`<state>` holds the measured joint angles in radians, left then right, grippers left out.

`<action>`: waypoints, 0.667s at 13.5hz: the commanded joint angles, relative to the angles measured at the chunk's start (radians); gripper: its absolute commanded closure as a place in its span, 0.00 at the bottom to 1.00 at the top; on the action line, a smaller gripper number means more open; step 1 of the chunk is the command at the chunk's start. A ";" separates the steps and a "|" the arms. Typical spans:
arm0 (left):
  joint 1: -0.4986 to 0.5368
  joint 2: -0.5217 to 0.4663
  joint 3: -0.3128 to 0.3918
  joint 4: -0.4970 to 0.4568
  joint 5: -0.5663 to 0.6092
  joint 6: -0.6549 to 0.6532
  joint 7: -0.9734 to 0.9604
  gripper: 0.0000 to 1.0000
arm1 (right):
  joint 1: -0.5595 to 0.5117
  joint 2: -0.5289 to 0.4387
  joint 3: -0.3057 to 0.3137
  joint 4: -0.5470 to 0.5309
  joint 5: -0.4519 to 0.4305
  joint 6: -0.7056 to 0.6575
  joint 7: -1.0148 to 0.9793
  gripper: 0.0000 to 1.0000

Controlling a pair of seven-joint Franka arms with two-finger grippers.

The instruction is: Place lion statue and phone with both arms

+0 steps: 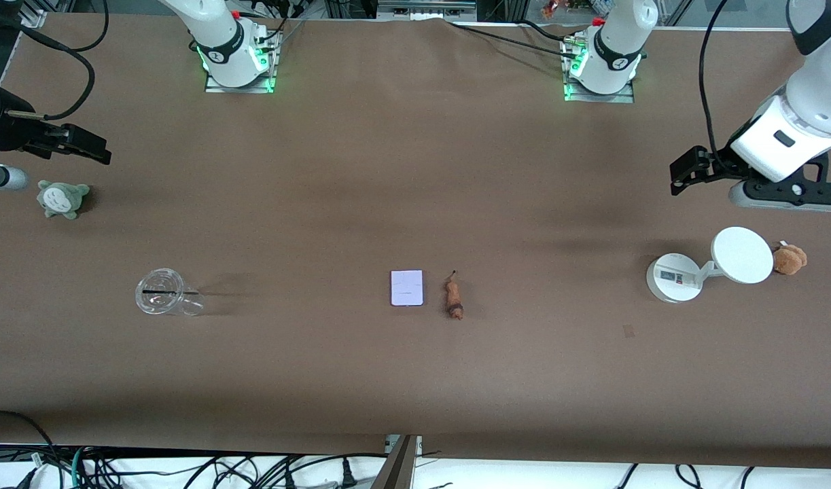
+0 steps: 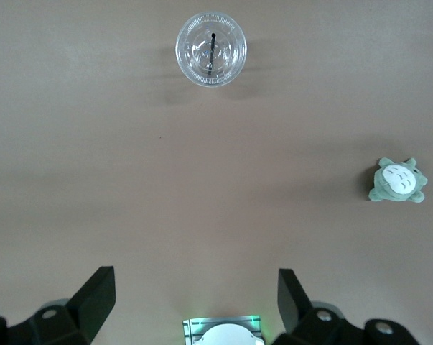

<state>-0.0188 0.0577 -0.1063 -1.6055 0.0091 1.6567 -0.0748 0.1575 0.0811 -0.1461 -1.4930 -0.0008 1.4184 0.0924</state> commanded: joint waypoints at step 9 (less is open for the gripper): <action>0.008 0.054 0.002 0.050 -0.007 -0.037 -0.006 0.00 | -0.006 0.002 0.003 0.011 0.004 0.001 -0.010 0.00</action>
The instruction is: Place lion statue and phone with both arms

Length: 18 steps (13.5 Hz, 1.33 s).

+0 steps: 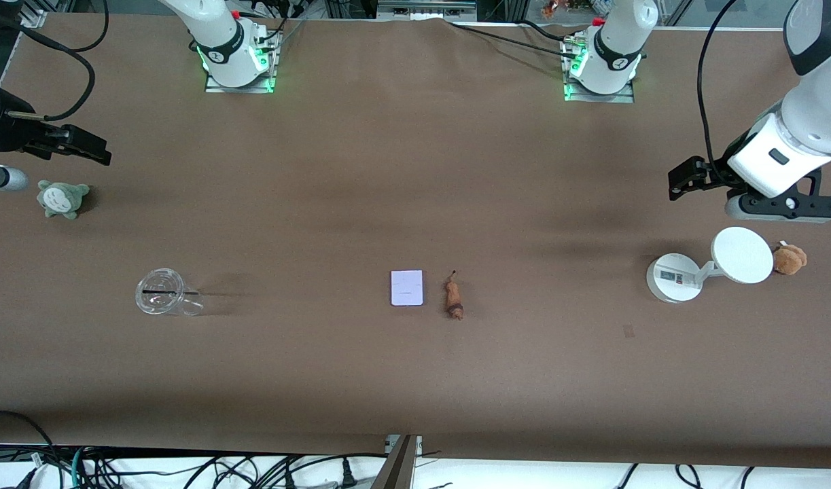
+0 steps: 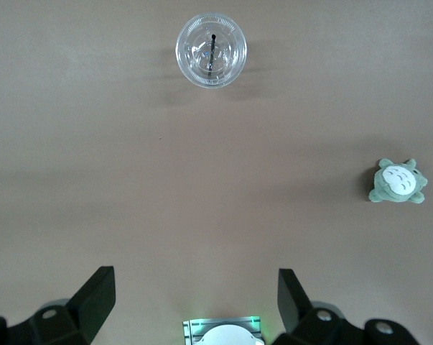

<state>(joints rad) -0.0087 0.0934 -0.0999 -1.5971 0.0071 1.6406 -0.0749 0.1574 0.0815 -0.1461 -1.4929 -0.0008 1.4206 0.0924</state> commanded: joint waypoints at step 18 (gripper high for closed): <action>0.004 0.100 -0.004 0.088 -0.010 -0.042 0.012 0.00 | -0.007 0.001 0.002 0.011 0.004 -0.002 -0.010 0.00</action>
